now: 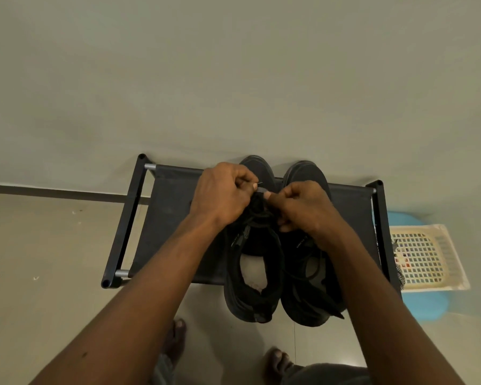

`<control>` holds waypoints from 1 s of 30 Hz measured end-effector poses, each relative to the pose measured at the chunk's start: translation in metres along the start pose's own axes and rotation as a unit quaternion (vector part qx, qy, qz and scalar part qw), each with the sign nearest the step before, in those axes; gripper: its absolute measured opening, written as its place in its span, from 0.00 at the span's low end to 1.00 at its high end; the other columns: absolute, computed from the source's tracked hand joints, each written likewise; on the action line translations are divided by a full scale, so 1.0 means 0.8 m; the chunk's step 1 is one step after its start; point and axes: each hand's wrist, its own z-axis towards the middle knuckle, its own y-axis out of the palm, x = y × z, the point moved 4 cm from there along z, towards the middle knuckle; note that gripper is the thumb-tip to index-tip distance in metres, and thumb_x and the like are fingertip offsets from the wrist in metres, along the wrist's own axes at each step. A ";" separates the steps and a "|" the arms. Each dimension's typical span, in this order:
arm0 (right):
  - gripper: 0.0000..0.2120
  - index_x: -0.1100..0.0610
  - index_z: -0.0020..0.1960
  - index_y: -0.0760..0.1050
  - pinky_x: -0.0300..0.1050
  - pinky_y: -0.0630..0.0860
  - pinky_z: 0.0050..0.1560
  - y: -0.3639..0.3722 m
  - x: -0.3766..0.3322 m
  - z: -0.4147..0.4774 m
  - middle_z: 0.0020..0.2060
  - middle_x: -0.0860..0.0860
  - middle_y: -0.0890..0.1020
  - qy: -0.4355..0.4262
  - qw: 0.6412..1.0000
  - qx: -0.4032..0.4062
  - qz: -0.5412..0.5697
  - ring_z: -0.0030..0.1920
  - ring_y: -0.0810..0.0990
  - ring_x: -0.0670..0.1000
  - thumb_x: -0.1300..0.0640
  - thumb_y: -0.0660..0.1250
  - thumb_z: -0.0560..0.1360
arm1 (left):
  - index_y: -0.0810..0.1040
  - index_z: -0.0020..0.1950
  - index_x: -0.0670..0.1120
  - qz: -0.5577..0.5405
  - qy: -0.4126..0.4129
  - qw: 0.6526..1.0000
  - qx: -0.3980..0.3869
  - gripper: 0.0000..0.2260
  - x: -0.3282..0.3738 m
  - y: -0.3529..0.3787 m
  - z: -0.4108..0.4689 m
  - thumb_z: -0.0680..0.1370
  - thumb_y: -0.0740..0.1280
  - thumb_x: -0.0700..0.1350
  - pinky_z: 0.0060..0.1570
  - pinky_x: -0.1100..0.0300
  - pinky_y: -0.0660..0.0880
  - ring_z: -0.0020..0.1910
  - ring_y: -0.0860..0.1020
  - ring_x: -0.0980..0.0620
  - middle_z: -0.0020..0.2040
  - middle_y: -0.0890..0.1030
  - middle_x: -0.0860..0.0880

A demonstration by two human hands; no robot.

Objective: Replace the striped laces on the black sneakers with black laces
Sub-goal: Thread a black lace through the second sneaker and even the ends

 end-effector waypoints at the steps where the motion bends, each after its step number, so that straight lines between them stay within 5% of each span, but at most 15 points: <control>1: 0.19 0.63 0.44 0.80 0.52 0.85 0.39 0.002 0.001 0.001 0.31 0.56 0.84 -0.005 0.999 0.033 -0.020 0.32 0.84 0.54 0.46 0.76 0.75 | 0.88 0.48 0.53 0.012 0.008 1.000 -0.005 0.04 0.002 -0.002 0.000 0.78 0.74 0.45 0.41 0.65 0.79 0.39 0.82 0.63 0.39 0.85 0.57; 7: 0.13 0.56 0.39 0.83 0.52 0.84 0.42 0.006 -0.001 -0.001 0.31 0.52 0.84 -0.015 0.988 0.100 -0.115 0.33 0.83 0.50 0.46 0.77 0.69 | 0.86 0.45 0.55 0.104 0.046 0.992 -0.060 0.03 0.011 0.004 -0.002 0.76 0.74 0.46 0.42 0.58 0.78 0.37 0.77 0.60 0.36 0.77 0.60; 15: 0.06 0.53 0.39 0.85 0.56 0.85 0.42 -0.007 0.009 0.008 0.32 0.52 0.85 -0.019 0.993 0.094 -0.071 0.34 0.85 0.52 0.52 0.78 0.70 | 0.86 0.46 0.51 0.168 0.077 0.980 -0.067 0.03 0.021 0.010 -0.001 0.76 0.73 0.44 0.42 0.58 0.71 0.42 0.75 0.53 0.39 0.70 0.57; 24: 0.04 0.49 0.41 0.85 0.53 0.86 0.47 -0.012 0.021 0.015 0.36 0.48 0.87 -0.025 0.997 0.072 -0.027 0.39 0.87 0.49 0.53 0.80 0.69 | 0.85 0.48 0.52 0.203 0.103 0.972 -0.058 0.04 0.024 0.019 -0.003 0.78 0.70 0.46 0.44 0.54 0.72 0.52 0.76 0.49 0.51 0.77 0.50; 30: 0.04 0.49 0.43 0.85 0.52 0.85 0.47 -0.013 0.021 0.015 0.36 0.47 0.87 -0.039 0.996 0.066 -0.034 0.39 0.87 0.47 0.54 0.79 0.70 | 0.85 0.48 0.52 0.261 0.118 0.956 -0.054 0.05 0.030 0.028 -0.002 0.77 0.69 0.47 0.49 0.51 0.69 0.54 0.76 0.45 0.48 0.76 0.50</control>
